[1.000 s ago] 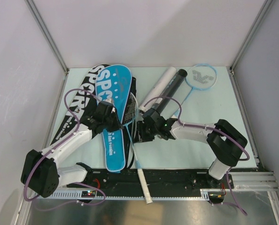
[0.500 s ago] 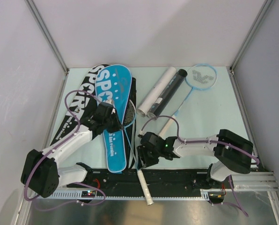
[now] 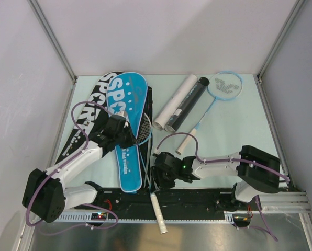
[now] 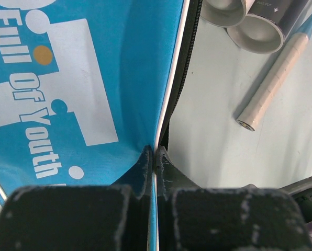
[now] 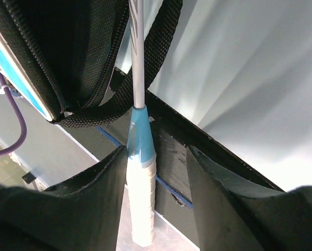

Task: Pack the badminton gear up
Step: Place the racket in the racket bag.

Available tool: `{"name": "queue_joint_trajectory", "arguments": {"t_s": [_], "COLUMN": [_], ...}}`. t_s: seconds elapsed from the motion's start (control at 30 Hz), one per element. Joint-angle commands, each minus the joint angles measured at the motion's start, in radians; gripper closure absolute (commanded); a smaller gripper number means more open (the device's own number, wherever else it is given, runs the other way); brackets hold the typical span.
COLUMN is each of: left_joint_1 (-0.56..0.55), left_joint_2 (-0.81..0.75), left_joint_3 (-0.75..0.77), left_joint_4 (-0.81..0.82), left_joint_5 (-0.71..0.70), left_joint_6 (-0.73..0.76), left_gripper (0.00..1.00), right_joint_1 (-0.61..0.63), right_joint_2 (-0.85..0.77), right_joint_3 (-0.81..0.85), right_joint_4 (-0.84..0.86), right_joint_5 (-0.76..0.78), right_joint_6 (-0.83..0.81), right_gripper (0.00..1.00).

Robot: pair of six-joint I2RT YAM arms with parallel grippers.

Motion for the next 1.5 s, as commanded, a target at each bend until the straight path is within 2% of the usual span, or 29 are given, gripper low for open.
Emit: {"name": "queue_joint_trajectory", "arguments": {"t_s": [0.0,0.2,0.53,0.6,0.73,0.8,1.0,1.2,1.47], "left_joint_1": [-0.006,-0.005,-0.005,-0.005,-0.005,-0.005,-0.005,-0.005,-0.005], "left_joint_2": [-0.013,-0.015,-0.036,-0.043,-0.049,-0.051,-0.054,-0.062,-0.110], "left_joint_3": [-0.004,-0.006,-0.033,-0.042,-0.050,-0.053,-0.063,-0.076,-0.117], "left_joint_4": [0.059,0.069,0.089,0.094,0.100,0.104,0.108,0.116,0.133], "left_joint_5": [0.017,0.009,0.013,0.020,0.029,0.036,0.048,0.062,0.088], "left_joint_6": [-0.014,-0.012,-0.011,-0.014,-0.018,-0.023,-0.026,-0.042,-0.078], "left_gripper": [1.00,1.00,1.00,1.00,1.00,1.00,1.00,1.00,1.00], "right_joint_1": [0.019,0.043,0.112,0.111,0.073,0.049,-0.046,-0.127,-0.214], "right_joint_2": [-0.065,-0.099,0.019,0.031,0.037,0.030,0.019,0.108,0.169], "right_joint_3": [-0.009,-0.008,-0.008,-0.008,-0.008,-0.008,0.019,0.070,0.224], "right_joint_4": [-0.016,-0.048,-0.017,0.010,0.093,0.138,0.195,0.279,0.278], "right_joint_5": [0.032,0.057,0.082,0.083,0.090,0.117,0.196,0.152,0.114], "right_joint_6": [0.028,0.050,0.127,0.122,0.102,0.081,0.036,-0.014,-0.053], "right_gripper": [0.46,0.45,0.49,0.57,0.91,0.98,1.00,1.00,1.00]}}
